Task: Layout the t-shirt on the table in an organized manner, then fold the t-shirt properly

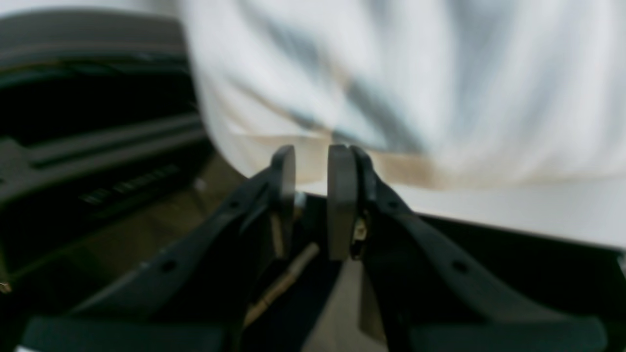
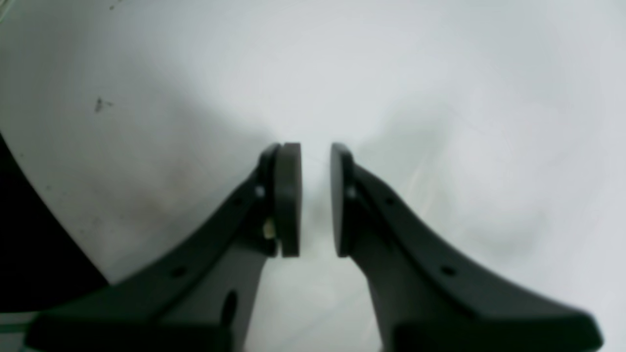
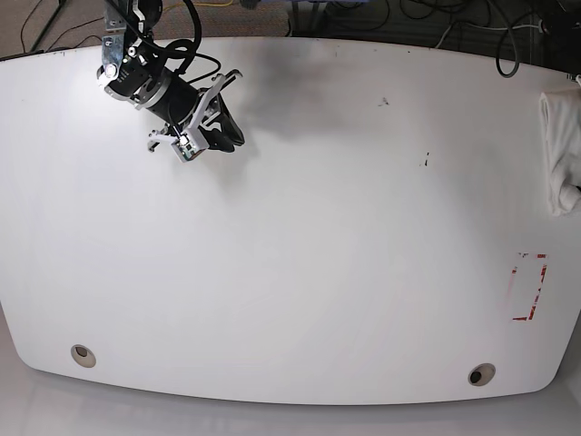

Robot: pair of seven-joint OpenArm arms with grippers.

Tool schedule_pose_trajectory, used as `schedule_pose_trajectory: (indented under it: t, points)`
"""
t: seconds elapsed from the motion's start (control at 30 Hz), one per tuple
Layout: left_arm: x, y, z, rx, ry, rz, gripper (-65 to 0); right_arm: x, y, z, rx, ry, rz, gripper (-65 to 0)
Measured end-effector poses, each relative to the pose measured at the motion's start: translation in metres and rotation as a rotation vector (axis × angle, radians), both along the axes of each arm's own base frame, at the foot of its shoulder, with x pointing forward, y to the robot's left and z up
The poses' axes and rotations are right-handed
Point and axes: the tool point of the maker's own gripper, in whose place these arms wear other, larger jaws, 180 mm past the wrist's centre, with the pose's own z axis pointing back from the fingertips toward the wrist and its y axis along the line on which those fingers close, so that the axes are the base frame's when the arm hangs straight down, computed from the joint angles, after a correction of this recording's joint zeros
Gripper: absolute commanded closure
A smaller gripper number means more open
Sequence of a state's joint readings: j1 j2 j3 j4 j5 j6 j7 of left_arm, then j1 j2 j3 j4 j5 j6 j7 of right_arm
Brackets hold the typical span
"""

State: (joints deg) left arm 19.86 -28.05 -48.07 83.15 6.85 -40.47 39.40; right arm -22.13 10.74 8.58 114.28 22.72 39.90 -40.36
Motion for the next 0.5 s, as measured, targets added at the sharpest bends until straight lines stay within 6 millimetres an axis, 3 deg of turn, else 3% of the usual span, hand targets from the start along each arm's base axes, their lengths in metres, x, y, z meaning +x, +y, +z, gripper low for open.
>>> schedule_pose_trajectory:
  t: [0.13, 0.23, 0.4, 0.5]
  points:
    - [0.016, -0.009, 0.023, 0.052, -0.053, -0.034, -10.1, 0.001, 0.0, 0.002, 0.0, -0.008, 0.001, -9.4]
    - [0.029, -0.027, 0.034, 0.064, -0.113, -0.068, -10.1, 0.002, 0.0, 0.003, 0.0, -0.012, -0.004, -9.4]
    - [0.059, -0.082, 0.038, 0.019, -0.256, -0.182, -10.1, 0.008, 0.003, 0.011, 0.028, -0.058, -0.013, -9.4]
    - [0.077, -0.125, 0.029, -0.06, -0.333, -0.266, -10.1, 0.013, 0.0, 0.014, 0.013, -0.099, -0.019, -9.4]
